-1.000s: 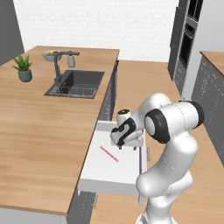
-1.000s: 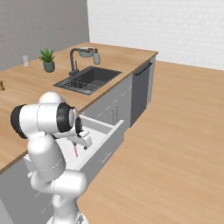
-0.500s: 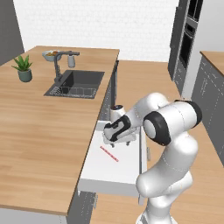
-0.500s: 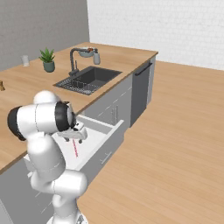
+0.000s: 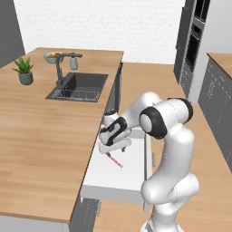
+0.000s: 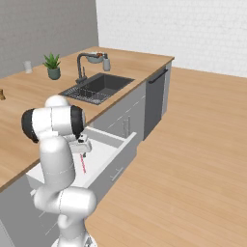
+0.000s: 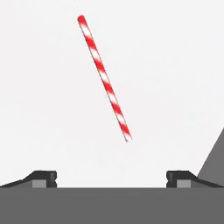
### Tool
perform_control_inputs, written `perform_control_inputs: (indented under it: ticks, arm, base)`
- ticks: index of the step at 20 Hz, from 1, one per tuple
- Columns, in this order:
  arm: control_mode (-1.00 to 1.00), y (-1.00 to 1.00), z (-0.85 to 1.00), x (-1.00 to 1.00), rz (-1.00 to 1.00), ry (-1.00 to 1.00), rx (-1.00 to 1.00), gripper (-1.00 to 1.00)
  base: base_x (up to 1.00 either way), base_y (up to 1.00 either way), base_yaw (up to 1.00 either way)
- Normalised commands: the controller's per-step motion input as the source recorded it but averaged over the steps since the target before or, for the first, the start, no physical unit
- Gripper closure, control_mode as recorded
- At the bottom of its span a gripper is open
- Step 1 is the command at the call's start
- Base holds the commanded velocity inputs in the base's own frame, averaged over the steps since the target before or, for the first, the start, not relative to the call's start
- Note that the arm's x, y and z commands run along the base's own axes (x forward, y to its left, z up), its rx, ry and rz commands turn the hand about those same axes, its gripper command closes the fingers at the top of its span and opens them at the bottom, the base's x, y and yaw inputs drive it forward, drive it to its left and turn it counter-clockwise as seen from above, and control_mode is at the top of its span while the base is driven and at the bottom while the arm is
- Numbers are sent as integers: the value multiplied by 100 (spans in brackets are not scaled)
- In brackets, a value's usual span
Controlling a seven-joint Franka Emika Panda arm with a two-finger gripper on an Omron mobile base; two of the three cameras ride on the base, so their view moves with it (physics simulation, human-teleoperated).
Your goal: Take a straw from the drawer in front and place it inside the glass cup on the dining counter.
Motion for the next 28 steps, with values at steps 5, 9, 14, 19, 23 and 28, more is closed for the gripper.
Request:
perform_control_inputs:
  ticks: [5, 9, 14, 19, 23, 28]
  arm:
    - [-100, 0, -43, 9, 10, 0, 0, -100]
    - [-100, 0, -37, 28, 8, 0, 1, -100]
    - [-100, 0, -21, 35, 8, 0, 4, -100]
    - [-100, 0, -22, 46, 6, 0, 2, -100]
    - [-100, 0, -38, 30, 2, 2, 0, -100]
    - [-100, 0, -40, 10, 1, 2, 0, -100]
  base:
    - [0, 0, 0]
    - [0, 0, 0]
    - [0, 0, 0]
    - [0, 0, 0]
    - [0, 0, 0]
    - [0, 0, 0]
